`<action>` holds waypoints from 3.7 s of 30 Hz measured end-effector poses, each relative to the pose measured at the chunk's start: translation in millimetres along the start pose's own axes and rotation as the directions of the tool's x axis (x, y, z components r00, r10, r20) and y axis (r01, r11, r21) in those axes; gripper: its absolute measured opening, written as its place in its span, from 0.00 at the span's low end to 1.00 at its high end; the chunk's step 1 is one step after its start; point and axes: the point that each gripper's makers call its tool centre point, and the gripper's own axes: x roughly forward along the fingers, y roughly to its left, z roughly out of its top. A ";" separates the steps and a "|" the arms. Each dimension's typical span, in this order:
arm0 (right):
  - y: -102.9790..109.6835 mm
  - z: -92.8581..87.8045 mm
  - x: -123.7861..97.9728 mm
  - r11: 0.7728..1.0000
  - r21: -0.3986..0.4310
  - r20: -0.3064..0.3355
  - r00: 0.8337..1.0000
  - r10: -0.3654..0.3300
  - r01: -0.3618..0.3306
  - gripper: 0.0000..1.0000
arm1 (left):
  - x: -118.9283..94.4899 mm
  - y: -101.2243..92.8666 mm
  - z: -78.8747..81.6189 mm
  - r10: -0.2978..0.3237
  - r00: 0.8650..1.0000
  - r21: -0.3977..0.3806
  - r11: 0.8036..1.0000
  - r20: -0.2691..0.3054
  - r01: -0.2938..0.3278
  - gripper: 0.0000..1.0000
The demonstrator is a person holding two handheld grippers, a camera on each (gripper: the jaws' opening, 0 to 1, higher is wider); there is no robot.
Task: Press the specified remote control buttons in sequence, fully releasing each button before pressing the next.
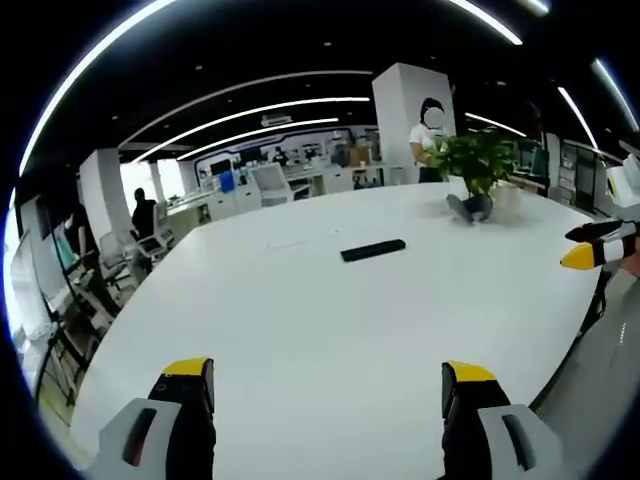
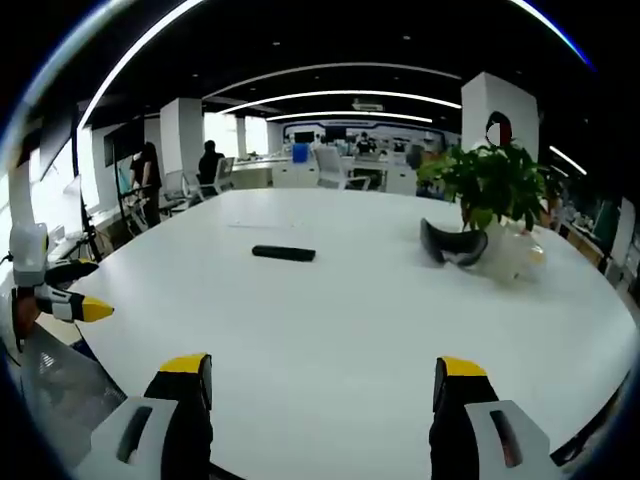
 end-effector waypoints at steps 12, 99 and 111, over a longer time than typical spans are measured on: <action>0.0 0.4 -0.5 1.000 0.003 0.003 1.000 -0.001 0.001 0.91 | 0.5 -0.9 -0.9 -0.008 1.000 -0.013 1.000 -0.006 0.008 0.99; 3.8 -1.6 0.4 1.000 -0.014 -0.006 1.000 0.021 -0.021 0.90 | 11.7 -3.1 10.8 -0.035 0.999 0.016 0.999 -0.012 0.035 0.99; 0.5 -4.9 1.1 1.000 -0.008 -0.021 1.000 0.011 -0.011 0.90 | 46.5 -1.0 42.6 -0.079 0.997 0.068 0.995 0.016 0.078 0.99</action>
